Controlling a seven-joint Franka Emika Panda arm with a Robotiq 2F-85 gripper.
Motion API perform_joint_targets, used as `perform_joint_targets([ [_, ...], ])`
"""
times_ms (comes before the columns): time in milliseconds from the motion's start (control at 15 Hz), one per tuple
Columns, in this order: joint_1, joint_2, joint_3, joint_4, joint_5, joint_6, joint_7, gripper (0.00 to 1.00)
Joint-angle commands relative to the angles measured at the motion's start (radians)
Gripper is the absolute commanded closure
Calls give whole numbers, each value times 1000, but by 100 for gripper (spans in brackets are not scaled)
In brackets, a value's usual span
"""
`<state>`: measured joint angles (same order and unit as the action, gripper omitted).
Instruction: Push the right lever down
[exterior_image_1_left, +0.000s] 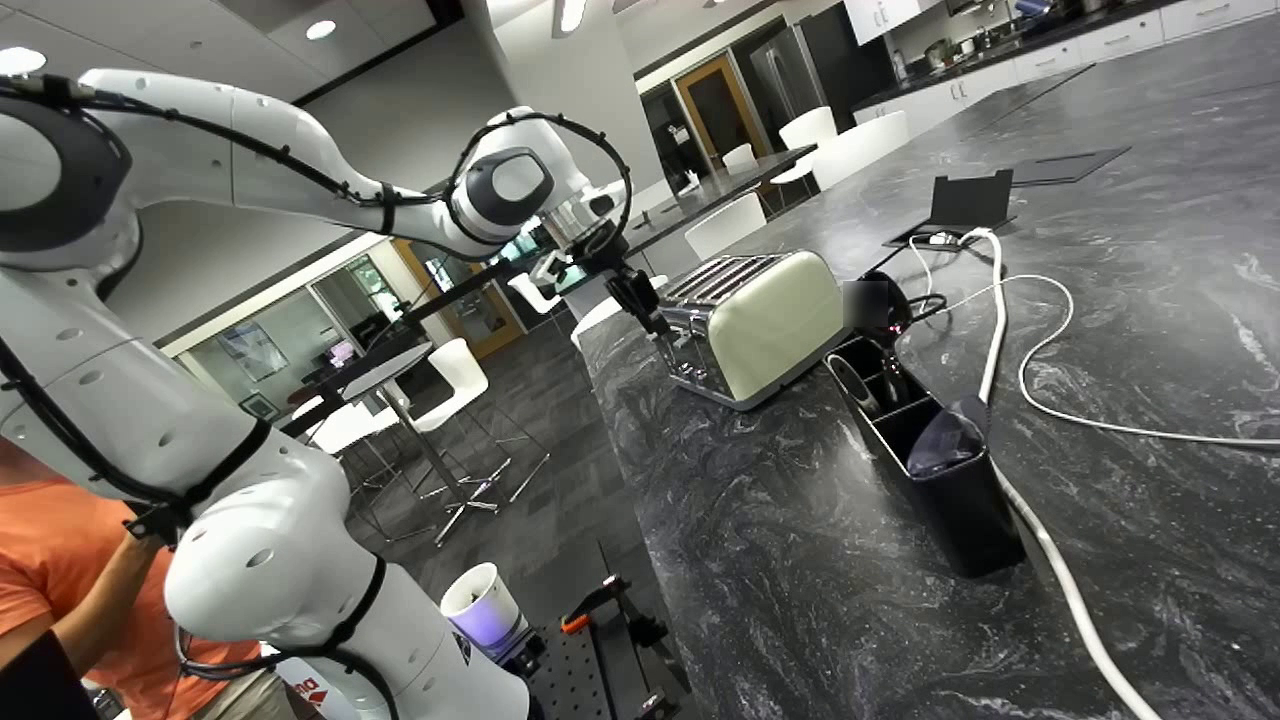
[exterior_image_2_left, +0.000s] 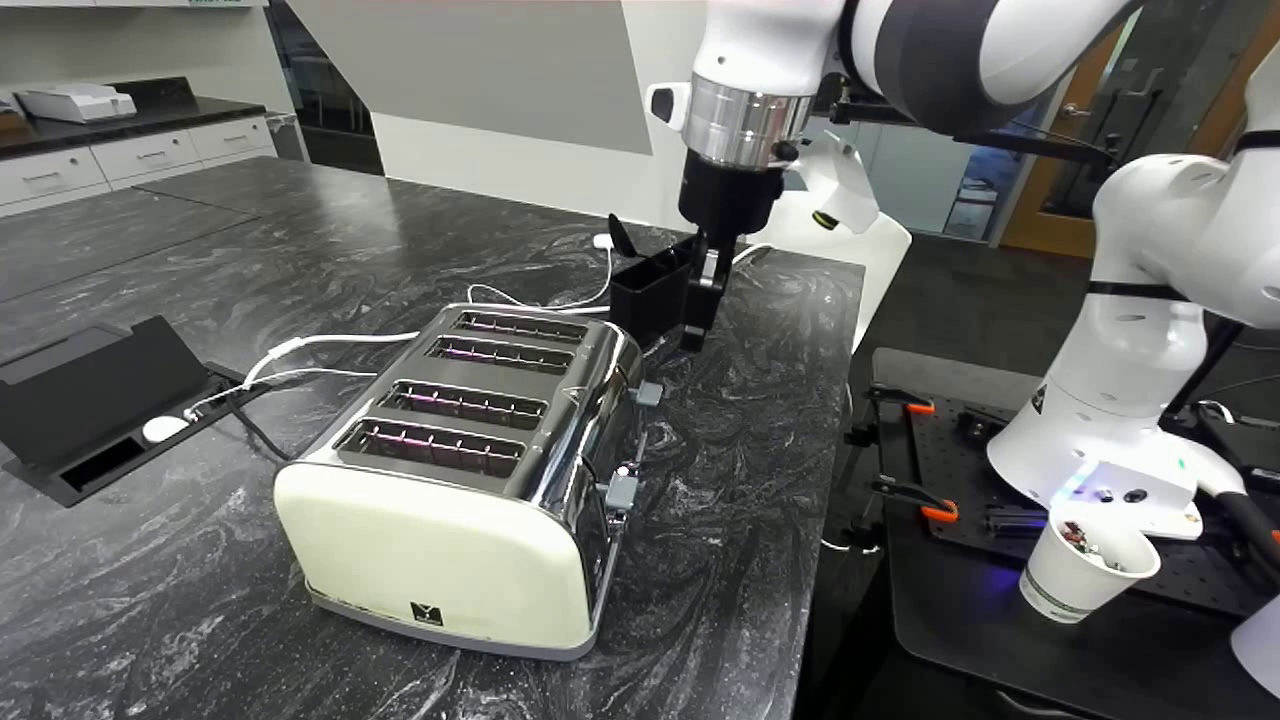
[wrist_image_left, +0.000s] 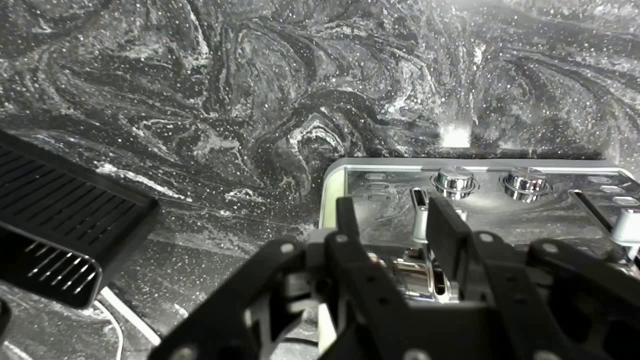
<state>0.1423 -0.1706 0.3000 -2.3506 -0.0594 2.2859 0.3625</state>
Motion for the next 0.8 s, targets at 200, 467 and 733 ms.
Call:
perform_joint_targets([
  [200,28,97,-6,48,-28,95,92,100],
  [467,46,110,-6,38,-42,142,135,100],
  [733,55,125,-9,36,-52,151,164,100],
])
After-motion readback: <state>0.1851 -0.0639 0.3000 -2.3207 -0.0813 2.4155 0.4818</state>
